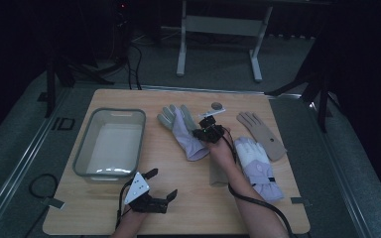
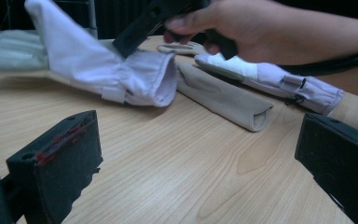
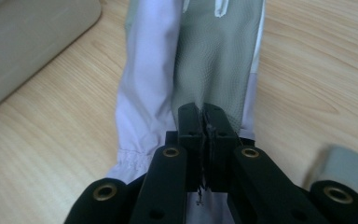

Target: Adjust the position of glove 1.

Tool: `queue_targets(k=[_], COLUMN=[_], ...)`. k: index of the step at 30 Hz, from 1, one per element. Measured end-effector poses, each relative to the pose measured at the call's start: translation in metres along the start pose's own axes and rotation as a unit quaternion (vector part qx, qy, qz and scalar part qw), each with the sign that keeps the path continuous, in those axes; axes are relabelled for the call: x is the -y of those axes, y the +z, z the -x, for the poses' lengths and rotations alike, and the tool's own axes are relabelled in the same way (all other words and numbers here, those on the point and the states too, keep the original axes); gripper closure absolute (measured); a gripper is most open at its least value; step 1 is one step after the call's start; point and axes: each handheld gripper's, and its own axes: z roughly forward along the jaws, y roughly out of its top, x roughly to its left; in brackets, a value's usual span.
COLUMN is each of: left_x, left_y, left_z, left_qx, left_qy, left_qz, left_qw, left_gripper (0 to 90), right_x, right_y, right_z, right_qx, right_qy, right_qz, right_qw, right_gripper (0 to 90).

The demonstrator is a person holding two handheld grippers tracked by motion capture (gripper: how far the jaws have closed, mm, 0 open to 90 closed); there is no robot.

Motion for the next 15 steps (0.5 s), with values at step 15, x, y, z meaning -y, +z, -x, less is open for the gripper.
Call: queue_targets(k=[15], left_x=[0.0], left_y=[0.0], left_z=[0.001], left_qx=[-0.004], left_qy=[0.003], left_qz=[0.0], left_qw=[1.0], left_gripper=[0.4], right_x=[0.007], right_y=[-0.077], right_z=[-0.043], right_qx=[0.046], right_qy=[0.075], right_qz=[0.078], right_qw=[0.9931], right_gripper=[87.1])
